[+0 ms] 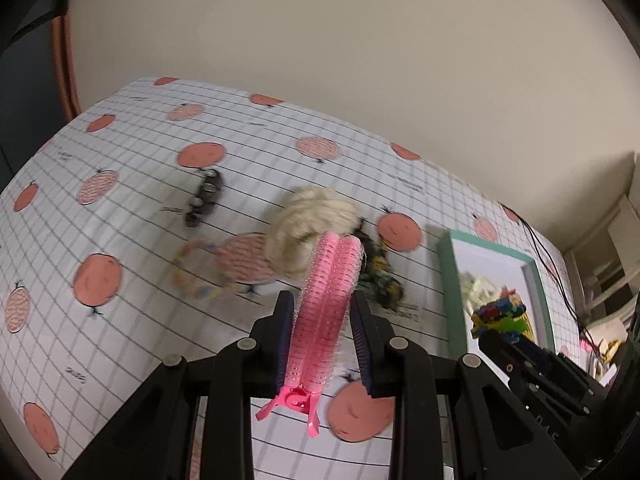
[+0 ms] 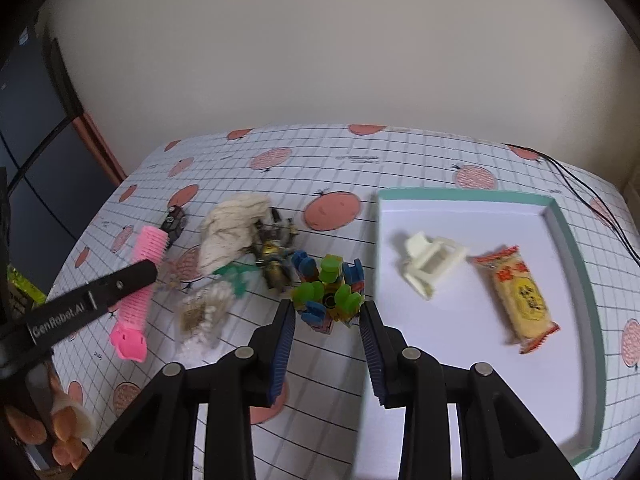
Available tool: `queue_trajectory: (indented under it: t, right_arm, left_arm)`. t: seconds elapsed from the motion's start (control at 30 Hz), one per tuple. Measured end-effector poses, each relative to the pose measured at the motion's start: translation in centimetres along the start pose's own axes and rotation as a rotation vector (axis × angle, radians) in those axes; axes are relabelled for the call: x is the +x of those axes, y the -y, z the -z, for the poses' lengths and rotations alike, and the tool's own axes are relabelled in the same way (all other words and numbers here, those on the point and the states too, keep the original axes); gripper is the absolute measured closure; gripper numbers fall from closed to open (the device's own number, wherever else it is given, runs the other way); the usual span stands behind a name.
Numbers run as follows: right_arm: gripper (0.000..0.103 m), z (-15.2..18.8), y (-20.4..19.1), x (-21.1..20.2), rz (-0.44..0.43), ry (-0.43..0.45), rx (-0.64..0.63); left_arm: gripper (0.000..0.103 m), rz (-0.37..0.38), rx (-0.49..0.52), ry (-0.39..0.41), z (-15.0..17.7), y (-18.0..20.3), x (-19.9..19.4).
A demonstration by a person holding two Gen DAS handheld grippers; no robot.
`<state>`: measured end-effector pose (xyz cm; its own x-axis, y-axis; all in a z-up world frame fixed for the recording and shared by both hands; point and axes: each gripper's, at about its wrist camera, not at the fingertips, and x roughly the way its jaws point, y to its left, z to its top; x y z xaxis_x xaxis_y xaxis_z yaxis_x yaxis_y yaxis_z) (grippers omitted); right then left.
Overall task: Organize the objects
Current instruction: 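Carry the pink roller clip with the left tool while the right tool carries the block toy to the tray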
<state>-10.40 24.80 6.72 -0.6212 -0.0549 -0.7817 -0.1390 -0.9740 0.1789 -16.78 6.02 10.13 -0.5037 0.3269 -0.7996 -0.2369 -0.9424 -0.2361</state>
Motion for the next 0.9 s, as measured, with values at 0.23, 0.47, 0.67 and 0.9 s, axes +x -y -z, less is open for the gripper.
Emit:
queue_trajectory:
  t: [0.23, 0.47, 0.67, 0.9]
  right_arm:
    - [0.067, 0.5, 4.3, -1.1, 0.067, -0.007, 0.047]
    - [0.067, 1.1, 9.2, -2.4, 0.143, -0.018, 0.105]
    - [0.067, 1.8, 12.8, -3.5, 0.199, -0.027, 0.145]
    - [0.067, 2.8, 16.2, -4.1, 0.248, -0.049, 0.178]
  left_arm:
    - [0.073, 0.061, 0.051, -0.022, 1.1, 4.8, 1.0]
    - [0.073, 0.128, 0.097, -0.051, 2.8, 9.4, 1.8]
    - [0.073, 0.185, 0.139, -0.075, 4.0, 13.3, 2.4]
    - [0.073, 0.236, 0.146, -0.122, 5.7, 16.1, 3.6]
